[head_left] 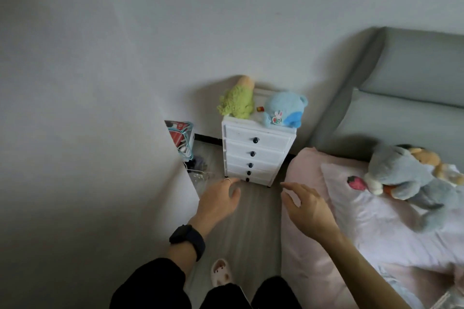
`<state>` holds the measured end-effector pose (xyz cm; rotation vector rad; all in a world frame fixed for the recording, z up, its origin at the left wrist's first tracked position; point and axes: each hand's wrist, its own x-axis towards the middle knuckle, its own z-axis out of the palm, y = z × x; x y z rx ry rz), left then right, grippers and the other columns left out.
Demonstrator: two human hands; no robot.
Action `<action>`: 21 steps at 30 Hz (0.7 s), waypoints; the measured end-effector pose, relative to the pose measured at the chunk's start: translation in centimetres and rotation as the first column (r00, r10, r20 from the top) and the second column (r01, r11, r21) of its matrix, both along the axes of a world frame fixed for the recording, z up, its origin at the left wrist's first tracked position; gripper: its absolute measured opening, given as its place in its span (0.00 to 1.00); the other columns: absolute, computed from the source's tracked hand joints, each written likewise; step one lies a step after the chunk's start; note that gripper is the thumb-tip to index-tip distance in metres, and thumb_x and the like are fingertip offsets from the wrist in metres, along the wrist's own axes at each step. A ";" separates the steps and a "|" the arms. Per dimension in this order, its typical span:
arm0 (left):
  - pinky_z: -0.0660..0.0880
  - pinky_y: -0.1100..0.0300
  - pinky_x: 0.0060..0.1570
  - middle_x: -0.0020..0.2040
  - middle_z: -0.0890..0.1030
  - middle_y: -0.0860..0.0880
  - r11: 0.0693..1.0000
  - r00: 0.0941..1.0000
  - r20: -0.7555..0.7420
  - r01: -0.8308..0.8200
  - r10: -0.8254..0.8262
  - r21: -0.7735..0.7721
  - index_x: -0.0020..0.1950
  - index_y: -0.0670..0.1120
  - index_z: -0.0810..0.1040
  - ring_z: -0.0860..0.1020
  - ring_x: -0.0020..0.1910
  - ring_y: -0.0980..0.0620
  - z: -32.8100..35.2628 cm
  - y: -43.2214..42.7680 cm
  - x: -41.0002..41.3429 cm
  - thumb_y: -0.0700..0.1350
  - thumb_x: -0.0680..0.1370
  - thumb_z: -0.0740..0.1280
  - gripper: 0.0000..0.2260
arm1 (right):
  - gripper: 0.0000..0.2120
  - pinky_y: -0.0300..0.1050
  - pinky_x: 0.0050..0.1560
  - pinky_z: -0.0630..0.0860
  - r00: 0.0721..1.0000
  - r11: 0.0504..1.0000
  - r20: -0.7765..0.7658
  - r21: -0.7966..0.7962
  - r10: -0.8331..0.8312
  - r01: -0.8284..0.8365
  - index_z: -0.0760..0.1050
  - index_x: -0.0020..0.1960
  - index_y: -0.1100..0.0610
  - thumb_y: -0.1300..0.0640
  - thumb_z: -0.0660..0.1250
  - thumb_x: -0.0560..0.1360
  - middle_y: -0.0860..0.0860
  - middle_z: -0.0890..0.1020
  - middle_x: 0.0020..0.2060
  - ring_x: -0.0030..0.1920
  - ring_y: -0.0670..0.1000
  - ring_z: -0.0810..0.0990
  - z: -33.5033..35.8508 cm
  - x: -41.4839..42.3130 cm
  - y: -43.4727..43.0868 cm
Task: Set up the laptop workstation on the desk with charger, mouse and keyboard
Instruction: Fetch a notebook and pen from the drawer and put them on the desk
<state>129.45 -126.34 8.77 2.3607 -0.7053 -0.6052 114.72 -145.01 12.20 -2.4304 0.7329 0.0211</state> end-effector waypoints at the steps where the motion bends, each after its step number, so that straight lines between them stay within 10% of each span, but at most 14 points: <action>1: 0.73 0.54 0.62 0.65 0.78 0.50 1.000 1.000 -0.025 -0.006 0.006 0.000 0.69 0.51 0.74 0.76 0.64 0.52 -0.5 -0.8 1.2 0.52 0.81 0.61 0.17 | 0.15 0.40 0.57 0.71 1.000 1.000 -0.009 0.006 0.001 -0.001 0.77 0.66 0.47 0.48 0.63 0.81 0.46 0.81 0.60 0.59 0.48 0.78 -0.3 1.2 -0.8; 11: 0.72 0.62 0.52 0.53 0.80 0.54 0.968 0.910 -0.333 -0.247 0.245 0.036 0.63 0.49 0.78 0.79 0.55 0.51 -4.8 -9.4 10.5 0.46 0.80 0.62 0.13 | 0.20 0.50 0.68 0.69 0.979 0.996 -0.186 0.044 0.080 -0.073 0.72 0.73 0.52 0.50 0.60 0.82 0.52 0.77 0.68 0.67 0.56 0.73 -6.5 12.5 -10.0; 21: 0.76 0.54 0.52 0.46 0.77 0.46 0.766 0.493 -0.684 -0.625 0.538 0.152 0.42 0.49 0.75 0.76 0.50 0.49 -11.5 -19.2 16.8 0.43 0.78 0.65 0.05 | 0.27 0.52 0.76 0.58 0.893 0.958 -0.358 0.010 0.271 -0.287 0.57 0.80 0.56 0.52 0.56 0.84 0.54 0.58 0.80 0.79 0.56 0.58 -14.0 22.7 -21.1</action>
